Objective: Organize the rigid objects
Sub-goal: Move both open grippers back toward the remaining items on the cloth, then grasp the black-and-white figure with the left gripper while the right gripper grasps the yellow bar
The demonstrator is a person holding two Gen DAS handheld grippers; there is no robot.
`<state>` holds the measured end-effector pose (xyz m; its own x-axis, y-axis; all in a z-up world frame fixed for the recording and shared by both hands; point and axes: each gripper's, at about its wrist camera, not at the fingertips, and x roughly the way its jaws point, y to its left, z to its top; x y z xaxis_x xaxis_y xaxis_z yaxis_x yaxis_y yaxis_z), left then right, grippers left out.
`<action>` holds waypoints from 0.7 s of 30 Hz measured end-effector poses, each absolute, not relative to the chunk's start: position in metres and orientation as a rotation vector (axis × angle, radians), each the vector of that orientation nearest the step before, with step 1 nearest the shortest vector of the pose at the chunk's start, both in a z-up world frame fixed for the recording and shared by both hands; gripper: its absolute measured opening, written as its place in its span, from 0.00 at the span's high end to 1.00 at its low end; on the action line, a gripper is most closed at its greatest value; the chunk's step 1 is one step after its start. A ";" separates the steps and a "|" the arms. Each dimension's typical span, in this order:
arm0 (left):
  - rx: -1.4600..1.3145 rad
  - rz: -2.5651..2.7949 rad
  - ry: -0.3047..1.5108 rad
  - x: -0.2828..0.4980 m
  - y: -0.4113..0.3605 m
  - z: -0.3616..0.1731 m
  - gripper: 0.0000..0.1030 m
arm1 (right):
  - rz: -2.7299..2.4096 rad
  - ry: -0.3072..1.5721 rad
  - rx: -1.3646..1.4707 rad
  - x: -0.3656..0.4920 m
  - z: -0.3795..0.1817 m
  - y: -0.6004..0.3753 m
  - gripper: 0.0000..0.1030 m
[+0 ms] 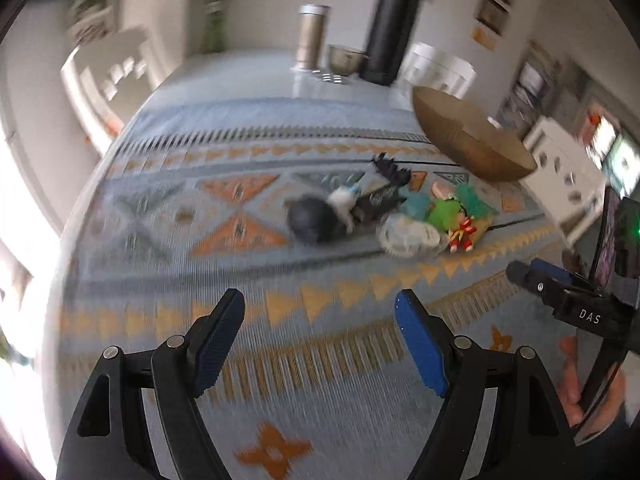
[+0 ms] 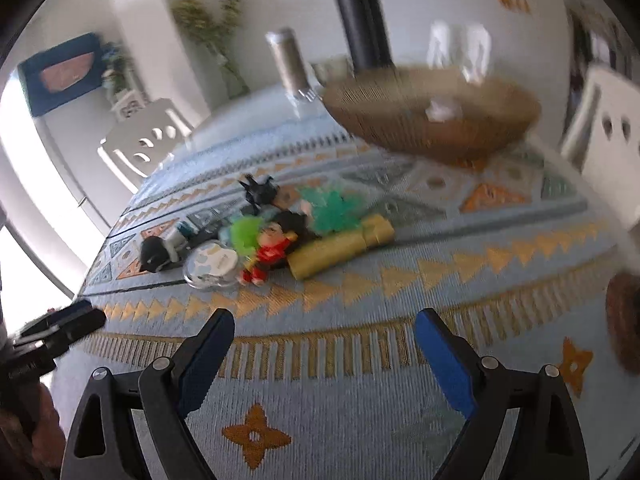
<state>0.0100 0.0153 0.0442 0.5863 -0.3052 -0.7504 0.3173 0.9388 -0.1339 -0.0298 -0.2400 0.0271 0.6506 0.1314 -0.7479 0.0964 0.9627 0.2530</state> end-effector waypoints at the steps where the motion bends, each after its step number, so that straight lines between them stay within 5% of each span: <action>1: 0.071 -0.369 0.853 0.021 0.010 0.047 0.26 | 0.017 0.904 0.310 -0.026 0.024 -0.243 0.12; 4: 0.157 -0.415 0.893 0.056 0.000 0.037 0.26 | 0.038 0.961 0.387 -0.013 0.022 -0.249 0.13; 8: 0.194 -0.451 0.933 0.087 -0.006 0.018 0.26 | 0.017 1.002 0.402 0.009 0.022 -0.253 0.32; 21: 0.141 -0.539 0.940 0.109 -0.019 0.005 0.34 | -0.127 0.950 0.311 0.049 0.023 -0.235 0.48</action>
<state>0.1095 -0.0192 0.0051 0.4692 -0.3783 -0.7980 0.4978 0.8597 -0.1149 0.0490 -0.2349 0.0229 0.5780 0.0293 -0.8155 0.2418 0.9483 0.2055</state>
